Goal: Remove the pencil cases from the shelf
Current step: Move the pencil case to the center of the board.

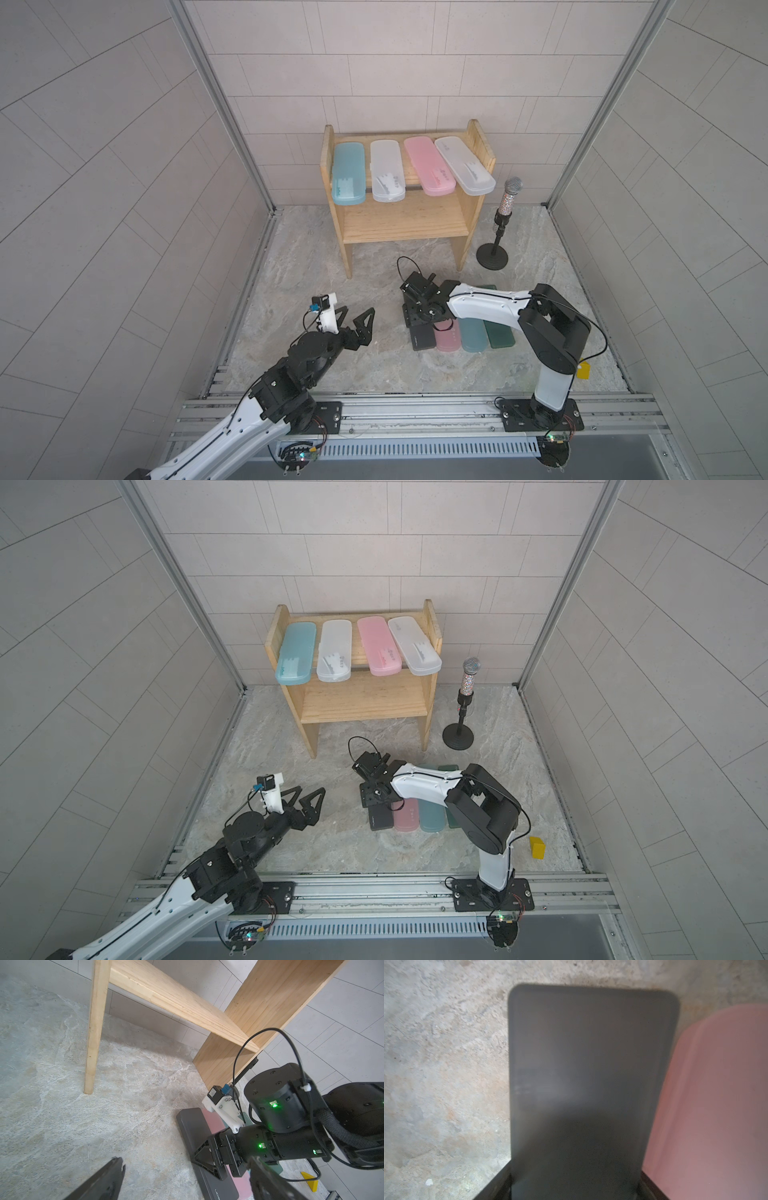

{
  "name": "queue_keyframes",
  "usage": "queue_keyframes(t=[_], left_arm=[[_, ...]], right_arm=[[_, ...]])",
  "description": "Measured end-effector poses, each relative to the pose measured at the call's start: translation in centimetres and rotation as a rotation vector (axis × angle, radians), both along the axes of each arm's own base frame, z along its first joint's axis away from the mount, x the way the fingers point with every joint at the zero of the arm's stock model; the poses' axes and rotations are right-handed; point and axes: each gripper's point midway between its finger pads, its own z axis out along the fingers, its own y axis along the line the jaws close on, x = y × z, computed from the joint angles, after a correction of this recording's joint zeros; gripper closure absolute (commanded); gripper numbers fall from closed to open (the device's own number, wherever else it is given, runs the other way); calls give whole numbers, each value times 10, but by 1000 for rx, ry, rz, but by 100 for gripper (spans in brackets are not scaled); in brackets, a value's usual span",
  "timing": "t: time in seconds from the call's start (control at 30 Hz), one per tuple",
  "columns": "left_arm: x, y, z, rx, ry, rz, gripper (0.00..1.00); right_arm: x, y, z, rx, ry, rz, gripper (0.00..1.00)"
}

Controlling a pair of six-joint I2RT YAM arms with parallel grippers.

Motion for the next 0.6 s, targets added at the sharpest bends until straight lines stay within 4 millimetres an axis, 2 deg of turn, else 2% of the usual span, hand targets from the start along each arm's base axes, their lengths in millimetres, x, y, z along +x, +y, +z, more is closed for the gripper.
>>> queue_keyframes(t=[0.6], left_arm=[[1,-3,-5,10,19,-7,0]], right_arm=[[1,-33,-6,-5,4,-53,29]])
